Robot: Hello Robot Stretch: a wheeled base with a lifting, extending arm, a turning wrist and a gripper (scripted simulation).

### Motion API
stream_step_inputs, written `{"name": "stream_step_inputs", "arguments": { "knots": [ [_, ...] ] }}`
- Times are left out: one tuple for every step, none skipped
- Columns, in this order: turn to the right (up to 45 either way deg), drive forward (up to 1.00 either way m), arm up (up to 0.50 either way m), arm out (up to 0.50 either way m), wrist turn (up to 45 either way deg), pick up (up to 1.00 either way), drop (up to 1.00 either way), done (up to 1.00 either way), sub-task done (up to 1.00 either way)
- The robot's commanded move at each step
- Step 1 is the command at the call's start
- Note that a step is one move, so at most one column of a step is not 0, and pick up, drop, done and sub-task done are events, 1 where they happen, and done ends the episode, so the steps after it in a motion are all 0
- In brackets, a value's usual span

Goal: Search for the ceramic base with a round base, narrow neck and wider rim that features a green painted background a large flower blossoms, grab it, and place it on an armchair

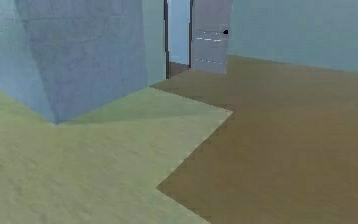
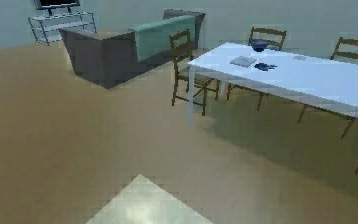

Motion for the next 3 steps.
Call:
{"name": "stream_step_inputs", "arguments": {
  "knots": [
    [0.0,1.00,0.00,0.00,0.0,0.00,0.00,0.00,0.00],
    [0.0,1.00,0.00,0.00,0.0,0.00,0.00,0.00,0.00],
    [3.0,0.00,0.00,0.00,0.0,0.00,0.00,0.00,0.00]
  ]
}}
